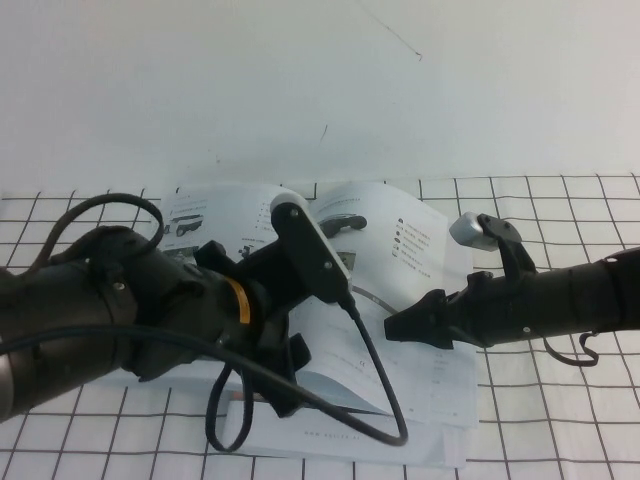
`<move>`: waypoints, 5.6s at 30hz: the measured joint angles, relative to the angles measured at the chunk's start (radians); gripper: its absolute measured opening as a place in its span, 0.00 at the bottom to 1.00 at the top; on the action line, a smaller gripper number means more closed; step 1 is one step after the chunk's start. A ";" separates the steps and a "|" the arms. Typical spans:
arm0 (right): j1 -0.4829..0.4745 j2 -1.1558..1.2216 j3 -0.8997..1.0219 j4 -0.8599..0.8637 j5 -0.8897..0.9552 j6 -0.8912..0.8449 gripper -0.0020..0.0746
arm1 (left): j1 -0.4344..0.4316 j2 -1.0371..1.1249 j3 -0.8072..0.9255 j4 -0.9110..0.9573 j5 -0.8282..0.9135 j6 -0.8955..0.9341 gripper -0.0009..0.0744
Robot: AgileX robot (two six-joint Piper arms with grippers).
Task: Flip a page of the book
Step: Open the closed book
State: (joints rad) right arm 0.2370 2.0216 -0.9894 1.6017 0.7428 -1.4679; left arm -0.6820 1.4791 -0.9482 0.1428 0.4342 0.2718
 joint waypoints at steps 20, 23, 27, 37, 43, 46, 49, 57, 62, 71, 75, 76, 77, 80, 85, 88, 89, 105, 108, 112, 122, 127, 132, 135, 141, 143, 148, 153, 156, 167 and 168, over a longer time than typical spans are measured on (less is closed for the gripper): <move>0.000 0.007 -0.007 0.032 0.009 -0.029 0.72 | -0.157 0.000 0.113 -0.108 0.037 0.018 0.02; 0.000 0.007 -0.007 0.051 0.012 -0.035 0.72 | -0.157 0.000 0.149 0.019 -0.083 -0.087 0.02; 0.000 0.007 -0.007 0.076 0.027 -0.056 0.72 | -0.157 0.008 0.160 0.220 -0.181 -0.272 0.02; 0.000 0.007 -0.007 0.087 0.032 -0.067 0.72 | -0.157 0.120 0.160 0.556 -0.195 -0.626 0.01; 0.000 0.007 -0.007 0.087 0.032 -0.067 0.72 | -0.157 0.130 0.160 0.711 -0.212 -0.740 0.01; 0.000 0.007 -0.007 0.089 0.032 -0.069 0.72 | -0.157 0.142 0.160 0.854 -0.212 -0.884 0.01; 0.000 0.007 -0.007 0.091 0.032 -0.073 0.72 | -0.157 0.161 0.160 0.998 -0.212 -1.044 0.01; 0.000 0.007 -0.007 0.094 0.075 -0.093 0.72 | -0.157 0.179 0.161 1.226 -0.202 -1.319 0.01; -0.012 -0.007 -0.007 0.070 0.118 -0.083 0.72 | -0.157 0.179 0.161 1.270 -0.163 -1.372 0.01; -0.172 -0.114 -0.007 -0.066 0.239 0.087 0.72 | -0.157 0.179 0.161 1.378 -0.145 -1.494 0.01; -0.251 -0.157 -0.007 -0.144 0.261 0.156 0.72 | -0.157 0.179 0.161 1.424 -0.143 -1.562 0.01; -0.263 -0.163 -0.007 -0.157 0.263 0.170 0.72 | -0.157 0.179 0.161 1.434 -0.143 -1.575 0.01; -0.274 -0.168 -0.007 -0.171 0.263 0.187 0.72 | -0.157 0.179 0.161 1.441 -0.143 -1.584 0.01; -0.283 -0.169 -0.007 -0.197 0.263 0.215 0.72 | -0.157 0.179 0.161 1.452 -0.138 -1.606 0.01; -0.264 -0.169 -0.007 -0.201 0.224 0.229 0.58 | -0.157 0.179 0.161 1.468 -0.130 -1.622 0.01; -0.234 -0.164 -0.007 -0.152 0.174 0.193 0.36 | -0.157 0.179 0.161 1.475 -0.130 -1.622 0.01; -0.224 -0.158 -0.007 -0.122 0.170 0.171 0.29 | -0.157 0.179 0.161 1.478 -0.130 -1.622 0.01; -0.057 0.100 -0.274 0.088 0.127 -0.009 0.03 | -0.157 0.179 0.161 1.521 -0.128 -1.675 0.01; -0.055 0.122 -0.370 0.088 0.127 0.020 0.03 | -0.157 0.179 0.161 1.551 -0.128 -1.696 0.01; -0.033 0.136 -0.458 0.088 0.136 0.037 0.03 | -0.157 0.179 0.161 1.565 -0.128 -1.706 0.01; 0.087 0.220 -0.586 0.088 0.158 0.046 0.03 | -0.159 -0.023 0.161 1.503 -0.133 -1.625 0.01; 0.111 0.254 -0.646 0.088 0.160 0.063 0.03 | -0.163 -0.191 0.161 1.307 -0.113 -1.434 0.01; 0.131 0.284 -0.680 0.088 0.158 0.072 0.03 | -0.163 -0.345 0.163 1.233 -0.064 -1.362 0.01; 0.160 0.303 -0.692 0.088 0.157 0.074 0.03 | -0.163 -0.432 0.163 1.227 -0.030 -1.359 0.01; 0.234 0.358 -0.717 0.084 0.154 0.076 0.03 | -0.163 -0.533 0.167 1.217 0.082 -1.348 0.01; 0.262 0.376 -0.719 0.066 0.147 0.082 0.03 | -0.163 -0.546 0.167 1.215 0.120 -1.337 0.01; 0.318 0.404 -0.719 -0.045 0.095 0.115 0.03 | -0.163 -0.547 0.168 1.180 0.174 -1.321 0.01; 0.335 0.407 -0.725 -0.167 0.055 0.177 0.03 | -0.163 -0.547 0.168 1.135 0.186 -1.288 0.01; 0.329 0.407 -0.725 -0.191 0.057 0.200 0.03 | -0.163 -0.556 0.168 1.095 0.189 -1.257 0.01; 0.318 0.313 -0.725 -0.267 0.069 0.151 0.03 | -0.145 -0.577 0.168 1.076 0.209 -1.178 0.01; 0.320 0.286 -0.726 -0.280 0.027 0.148 0.03 | -0.143 -0.577 0.168 1.078 0.209 -1.176 0.01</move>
State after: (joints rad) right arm 0.5573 2.3079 -1.7152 1.3220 0.7701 -1.3195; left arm -0.8251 0.9024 -0.7806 1.2211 0.6428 -0.9039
